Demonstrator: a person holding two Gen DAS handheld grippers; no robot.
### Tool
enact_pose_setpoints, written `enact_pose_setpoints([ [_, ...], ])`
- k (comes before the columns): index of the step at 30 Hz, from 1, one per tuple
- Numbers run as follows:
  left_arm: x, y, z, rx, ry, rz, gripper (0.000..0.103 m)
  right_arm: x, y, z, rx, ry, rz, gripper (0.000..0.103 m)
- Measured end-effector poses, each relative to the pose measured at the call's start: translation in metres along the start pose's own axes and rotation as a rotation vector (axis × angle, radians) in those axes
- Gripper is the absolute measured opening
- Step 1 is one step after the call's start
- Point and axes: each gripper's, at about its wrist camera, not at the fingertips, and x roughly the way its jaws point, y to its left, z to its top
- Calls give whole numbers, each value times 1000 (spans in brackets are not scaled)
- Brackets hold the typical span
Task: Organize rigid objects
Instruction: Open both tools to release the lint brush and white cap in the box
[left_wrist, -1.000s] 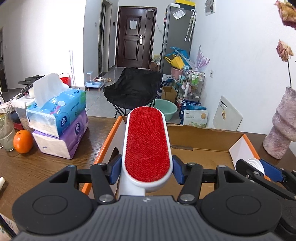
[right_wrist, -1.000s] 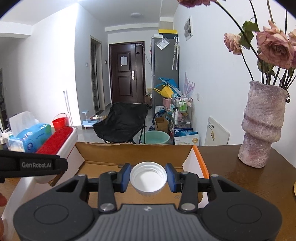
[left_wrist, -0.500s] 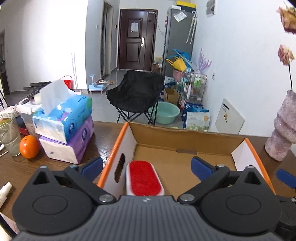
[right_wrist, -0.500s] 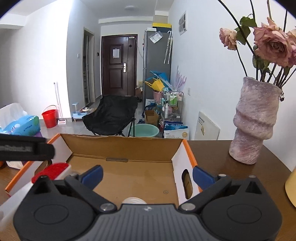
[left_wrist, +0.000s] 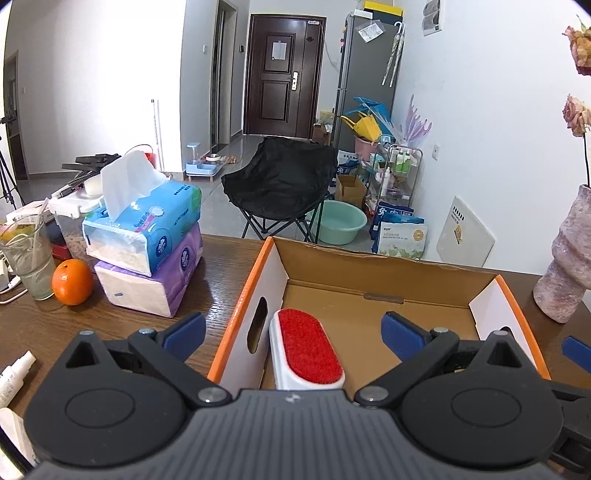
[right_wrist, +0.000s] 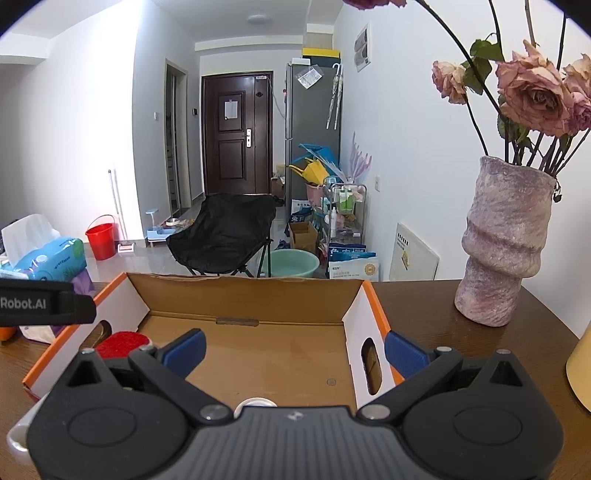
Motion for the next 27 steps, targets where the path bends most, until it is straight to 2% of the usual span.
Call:
enact_pose_setpoints([
  [27,-70,26,-45,4,-29,12,103,-76,-14,-27,12,-30,23,103],
])
